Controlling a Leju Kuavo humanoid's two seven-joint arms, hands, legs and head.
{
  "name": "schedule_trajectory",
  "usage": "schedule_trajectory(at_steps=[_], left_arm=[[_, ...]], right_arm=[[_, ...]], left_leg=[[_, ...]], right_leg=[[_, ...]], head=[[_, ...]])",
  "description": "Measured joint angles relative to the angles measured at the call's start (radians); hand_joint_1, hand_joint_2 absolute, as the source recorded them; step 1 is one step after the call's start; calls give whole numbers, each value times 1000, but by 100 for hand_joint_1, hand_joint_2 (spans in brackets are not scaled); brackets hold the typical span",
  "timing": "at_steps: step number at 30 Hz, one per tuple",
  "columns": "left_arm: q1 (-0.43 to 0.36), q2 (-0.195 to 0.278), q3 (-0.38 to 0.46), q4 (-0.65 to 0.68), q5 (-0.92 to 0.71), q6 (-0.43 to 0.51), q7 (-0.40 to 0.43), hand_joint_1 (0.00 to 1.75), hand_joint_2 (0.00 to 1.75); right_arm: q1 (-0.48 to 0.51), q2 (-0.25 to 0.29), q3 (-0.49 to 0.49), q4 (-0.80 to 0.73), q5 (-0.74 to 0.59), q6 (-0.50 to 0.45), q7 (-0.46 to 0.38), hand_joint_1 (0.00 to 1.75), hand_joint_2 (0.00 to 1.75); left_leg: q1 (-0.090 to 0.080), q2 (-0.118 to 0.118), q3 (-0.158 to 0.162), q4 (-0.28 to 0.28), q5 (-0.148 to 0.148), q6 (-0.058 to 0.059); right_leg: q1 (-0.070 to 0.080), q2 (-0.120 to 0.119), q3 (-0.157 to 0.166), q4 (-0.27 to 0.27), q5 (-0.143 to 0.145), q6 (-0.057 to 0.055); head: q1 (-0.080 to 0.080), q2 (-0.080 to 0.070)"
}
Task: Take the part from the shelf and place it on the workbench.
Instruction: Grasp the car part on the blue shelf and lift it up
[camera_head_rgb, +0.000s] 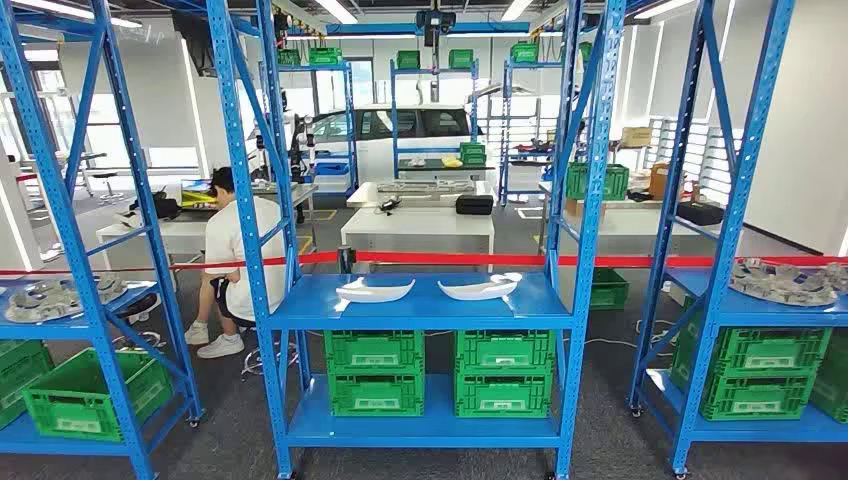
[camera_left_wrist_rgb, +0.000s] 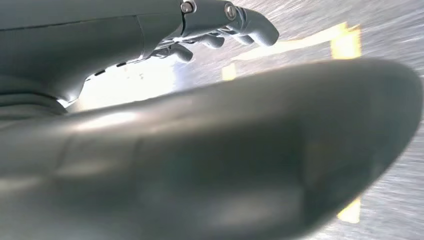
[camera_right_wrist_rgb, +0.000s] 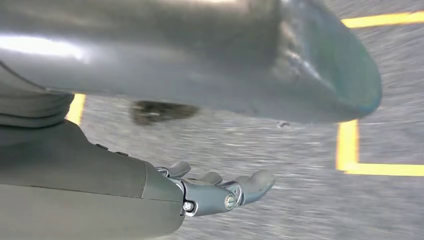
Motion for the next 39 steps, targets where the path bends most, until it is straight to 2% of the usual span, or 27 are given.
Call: schedule_trajectory(at_steps=[2, 4, 5, 6, 8, 9, 10, 11, 12, 14, 15, 16, 19, 21, 22, 24, 25, 26, 27, 29, 30, 31, 32, 34, 36, 37, 39], left_arm=[[-26, -2, 0, -33, 0, 0, 0, 0, 0], [-82, -6, 0, -102, 0, 0, -2, 0, 0], [-112, -7, 0, -138, 0, 0, -3, 0, 0], [-141, -8, 0, -173, 0, 0, -4, 0, 0], [-190, -8, 1, -239, 0, 0, -5, 0, 0], [-207, -7, 1, -268, 0, 0, -5, 0, 0], [-221, -7, 1, -290, 0, 0, -5, 0, 0], [-230, -6, 1, -305, 0, 0, -5, 0, 0], [-233, -6, 1, -313, 0, 0, -4, 0, 0], [-222, -6, 1, -305, 0, 0, -3, 0, 0], [-207, -7, 1, -290, 0, 0, -2, 0, 0], [-188, -7, 1, -269, 0, 0, -1, 0, 0], [-112, -9, 1, -183, 0, 0, 2, 0, 0], [-54, -9, 1, -117, 0, 0, 3, 0, 0], [-26, -8, 0, -81, 0, 0, 3, 0, 0], [25, -5, 0, -15, 0, 0, 3, 0, 0], [45, -3, 0, 11, 0, 0, 3, 0, 0], [59, -2, 0, 29, 0, 0, 4, 0, 0], [65, 0, 0, 39, 0, 0, 4, 0, 0], [51, 2, 0, 32, 0, 0, 2, 0, 0], [32, 2, 0, 19, 0, 0, 2, 0, 0], [10, 1, 0, -2, 0, 0, 0, 0, 0], [-16, 0, 0, -27, 0, 0, 0, 0, 0], [-72, -3, 0, -88, 0, 0, -2, 0, 0], [-129, -5, 0, -158, 0, 0, -3, 0, 0], [-156, -6, 0, -193, 0, 0, -4, 0, 0], [-201, -5, 1, -256, 0, 0, -5, 0, 0]], right_arm=[[28, 1, 0, 31, 0, 0, 0, 0, 0], [87, 1, 1, 97, 0, 0, 0, 0, 0], [117, 2, 1, 133, 0, 0, 0, 0, 0], [147, 2, 1, 167, 0, 0, 1, 0, 0], [196, 2, 1, 232, 0, 1, 2, 0, 0], [214, 1, 1, 260, 0, 1, 2, 0, 0], [229, 1, 1, 284, 0, 1, 3, 0, 0], [239, 0, 1, 300, 0, 1, 3, 0, 0], [243, 0, 1, 309, 0, 0, 2, 0, 0], [228, -1, 1, 302, 0, 0, 0, 0, 0], [209, -1, 1, 287, 0, 0, -1, 0, 0], [186, -1, 1, 267, 0, 0, -2, 0, 0], [107, 0, 1, 184, 0, 0, -4, 0, 0], [52, 1, 1, 118, 0, 0, -5, 0, 0], [24, 1, 1, 83, 0, 0, -5, 0, 0], [-26, 0, 0, 20, 0, 0, -5, 0, 0], [-44, 0, 0, -4, 0, 0, -5, 0, 0], [-55, 0, 0, -21, 0, 0, -5, 0, 0], [-60, 0, 0, -30, 0, 0, -5, 0, 0], [-46, 0, 0, -27, 0, 0, -3, 0, 0], [-30, 0, 0, -16, 0, 0, -2, 0, 0], [-8, 0, 0, 1, 0, 0, -1, 0, 0], [16, 0, 0, 24, 0, 0, -1, 0, 0], [73, 1, 1, 80, 0, 0, 0, 0, 0], [132, 1, 1, 146, 0, 0, 0, 0, 0], [159, 1, 1, 180, 0, 0, 0, 0, 0], [204, 0, 1, 243, 0, 0, 0, 0, 0]], left_leg=[[-2, 11, 0, 0, 1, 11], [-3, 31, -1, -3, 6, 31], [-2, 37, -2, -4, 9, 38], [-2, 44, -3, -6, 11, 46], [-5, 59, -7, -6, 11, 54], [-8, 70, -11, -5, 10, 56], [-10, 81, -14, -4, 9, 57], [-12, 92, -17, -3, 8, 58], [-14, 100, -17, -2, 6, 57], [-16, 117, -13, -1, 3, 53], [-18, 126, -11, -1, 0, 49], [-20, 135, -9, -1, -2, 45], [-20, 149, 0, -3, -4, 33], [-19, 128, -7, 24, -23, 22], [-17, 111, -28, 68, -49, 17], [-13, 89, -95, 202, -112, 8], [-11, 87, -126, 259, -129, 5], [-10, 86, -143, 285, -127, 3], [-8, 86, -140, 269, -104, 0], [-2, 85, -85, 139, -30, -4], [-2, 83, -53, 72, -4, -2], [-1, 81, -31, 27, 10, 3], [-3, 79, -21, 7, 10, 10], [-6, 78, -21, 6, 9, 29], [-5, 75, -18, 2, 10, 43], [-4, 74, -15, 0, 11, 49], [-6, 69, -15, 1, 9, 55]], right_leg=[[1, 7, -3, -3, 2, 6], [0, 15, -7, -4, 5, 18], [0, -2, -11, 7, -2, 21], [1, -30, -25, 37, -20, 24], [4, -92, -84, 157, -87, 28], [4, -106, -120, 228, -119, 29], [4, -113, -145, 279, -137, 29], [4, -116, -150, 294, -137, 28], [5, -119, -132, 267, -118, 25], [8, -135, -48, 124, -62, 15], [10, -144, -9, 60, -42, 10], [13, -151, 16, 19, -31, 4], [15, -144, 28, -1, -22, -8], [8, -133, 31, -9, -15, -18], [5, -126, 32, -12, -13, -21], [4, -107, 29, -11, -12, -25], [4, -97, 28, -10, -12, -25], [3, -88, 28, -9, -13, -25], [2, -82, 29, -8, -14, -23], [-1, -77, 33, -5, -19, -16], [-1, -78, 32, -4, -23, -10], [0, -79, 32, -4, -27, -3], [1, -81, 31, -4, -31, 3], [1, -82, 33, -8, -34, 17], [-2, -92, 26, 17, -50, 28], [-2, -99, 8, 57, -72, 31], [-1, -111, -63, 191, -135, 34]], head=[[2, 0], [4, 0], [5, 0], [6, 0], [9, 0], [10, 0], [10, 0], [10, 0], [10, 0], [10, 0], [9, 0], [8, 0], [8, 0], [7, 0], [6, 0], [5, 0], [4, 0], [4, 0], [3, 0], [2, 0], [2, 0], [2, 0], [3, 0], [5, 0], [6, 0], [7, 0], [8, 0]])
